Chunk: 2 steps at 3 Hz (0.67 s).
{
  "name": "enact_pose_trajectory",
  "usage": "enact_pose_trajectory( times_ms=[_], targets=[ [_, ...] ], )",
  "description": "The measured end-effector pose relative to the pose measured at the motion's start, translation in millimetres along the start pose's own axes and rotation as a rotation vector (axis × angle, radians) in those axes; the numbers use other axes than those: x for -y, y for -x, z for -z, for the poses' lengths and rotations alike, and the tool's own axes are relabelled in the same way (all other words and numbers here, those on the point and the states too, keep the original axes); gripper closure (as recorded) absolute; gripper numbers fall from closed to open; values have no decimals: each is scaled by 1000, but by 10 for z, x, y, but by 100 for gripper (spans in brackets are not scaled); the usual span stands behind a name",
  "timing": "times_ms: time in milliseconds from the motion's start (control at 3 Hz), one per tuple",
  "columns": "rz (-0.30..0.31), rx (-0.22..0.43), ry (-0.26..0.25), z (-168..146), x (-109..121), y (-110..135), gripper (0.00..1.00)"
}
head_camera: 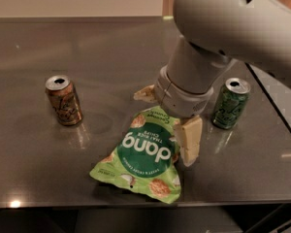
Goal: Pick green rice chip bag
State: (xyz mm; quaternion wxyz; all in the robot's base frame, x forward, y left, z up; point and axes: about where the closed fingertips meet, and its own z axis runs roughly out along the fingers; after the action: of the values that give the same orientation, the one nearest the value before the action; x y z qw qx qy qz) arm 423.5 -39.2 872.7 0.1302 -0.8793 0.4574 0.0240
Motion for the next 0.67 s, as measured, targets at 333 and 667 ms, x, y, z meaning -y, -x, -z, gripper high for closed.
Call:
enact_pose_trajectory(
  times_ms=[333,667],
  targets=[
    [31,-14,37,-153,-2,30,0],
    [53,-23,71,-238,-6,67,0]
  ],
)
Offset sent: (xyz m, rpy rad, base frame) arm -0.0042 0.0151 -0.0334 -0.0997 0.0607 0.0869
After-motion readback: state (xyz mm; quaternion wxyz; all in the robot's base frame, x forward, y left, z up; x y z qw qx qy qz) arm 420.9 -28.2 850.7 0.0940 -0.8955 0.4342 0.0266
